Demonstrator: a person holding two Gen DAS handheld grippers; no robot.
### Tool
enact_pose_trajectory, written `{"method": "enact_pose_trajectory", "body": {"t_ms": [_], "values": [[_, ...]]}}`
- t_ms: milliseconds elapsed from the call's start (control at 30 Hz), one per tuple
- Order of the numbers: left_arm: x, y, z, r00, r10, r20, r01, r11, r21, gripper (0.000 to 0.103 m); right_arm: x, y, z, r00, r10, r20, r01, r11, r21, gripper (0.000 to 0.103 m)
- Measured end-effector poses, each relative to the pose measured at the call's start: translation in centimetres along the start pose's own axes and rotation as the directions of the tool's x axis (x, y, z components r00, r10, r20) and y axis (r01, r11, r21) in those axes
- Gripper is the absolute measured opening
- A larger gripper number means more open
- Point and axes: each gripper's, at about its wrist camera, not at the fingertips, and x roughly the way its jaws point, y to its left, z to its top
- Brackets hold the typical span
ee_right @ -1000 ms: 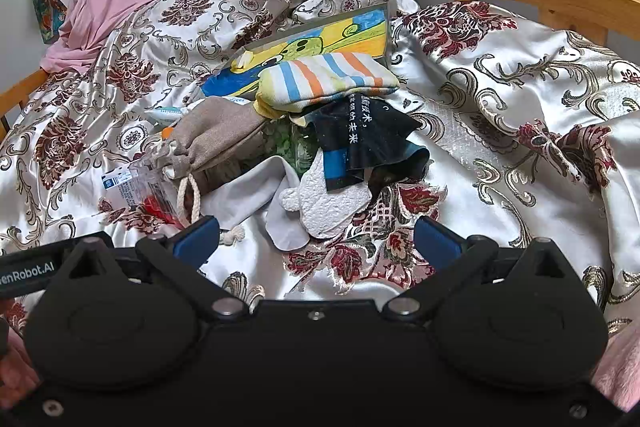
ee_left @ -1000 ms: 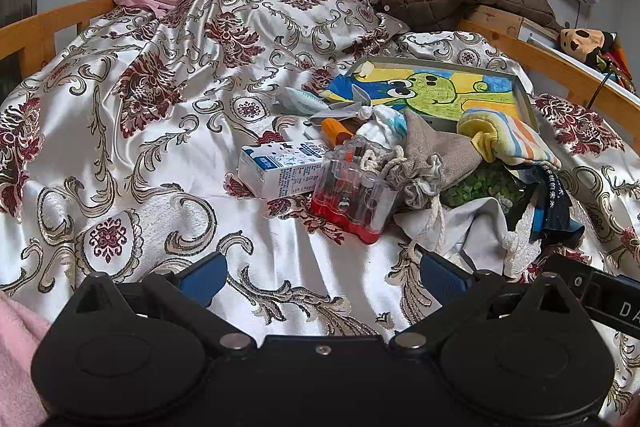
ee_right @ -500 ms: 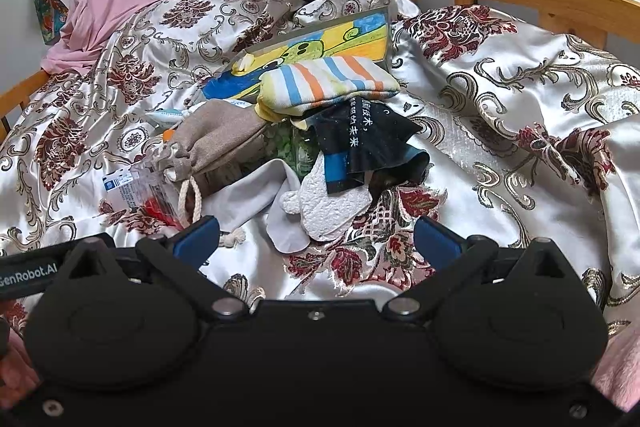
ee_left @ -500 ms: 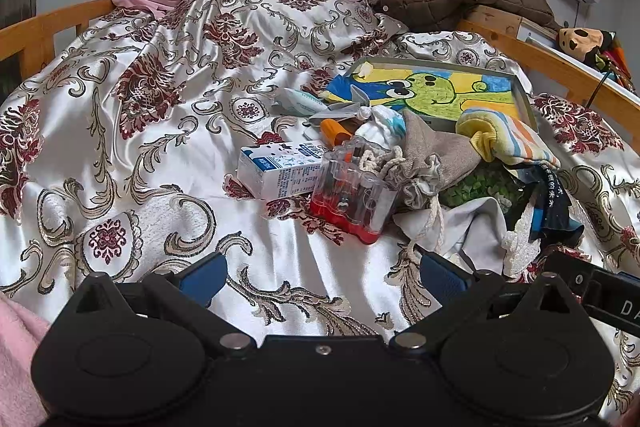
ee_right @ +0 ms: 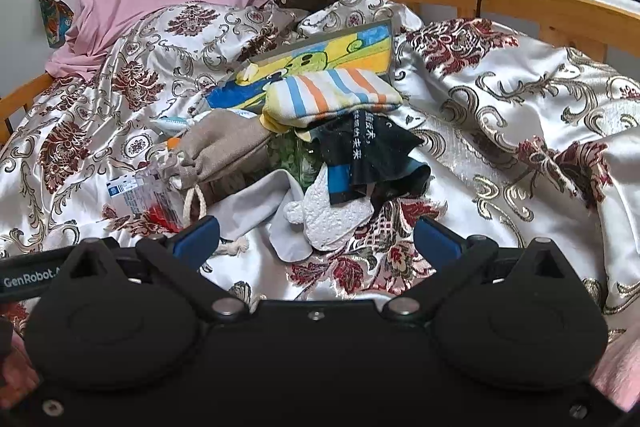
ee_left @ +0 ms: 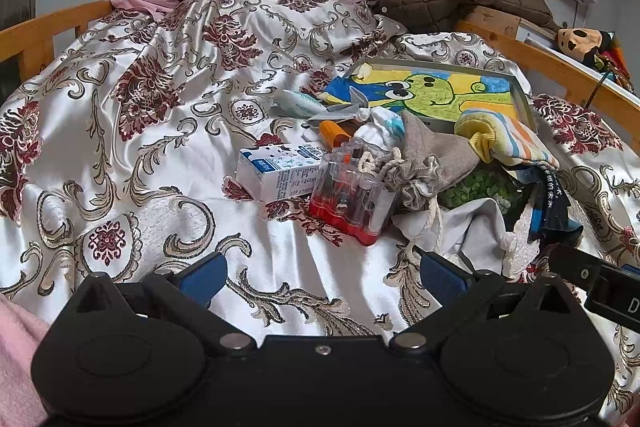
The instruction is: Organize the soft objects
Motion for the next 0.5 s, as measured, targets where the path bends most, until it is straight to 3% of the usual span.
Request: {"method": "enact_pose_trajectory", "body": {"t_ms": [233, 500], "values": [[0.0, 0.0, 0.1, 1.000, -0.001, 0.003, 0.001, 1.000, 0.003, 0.102, -0.5, 0.1, 0.3, 1.000, -0.010, 0.019, 0.010, 1.000, -0.022, 0.102], [0.0, -0.1, 1.1, 0.999, -0.029, 0.036, 0.029, 1.000, 0.009, 0.102, -0.9, 0.6, 1.3, 0.995, 0.015, 0.097, -0.002, 0.991, -0.131, 0.102]]}}
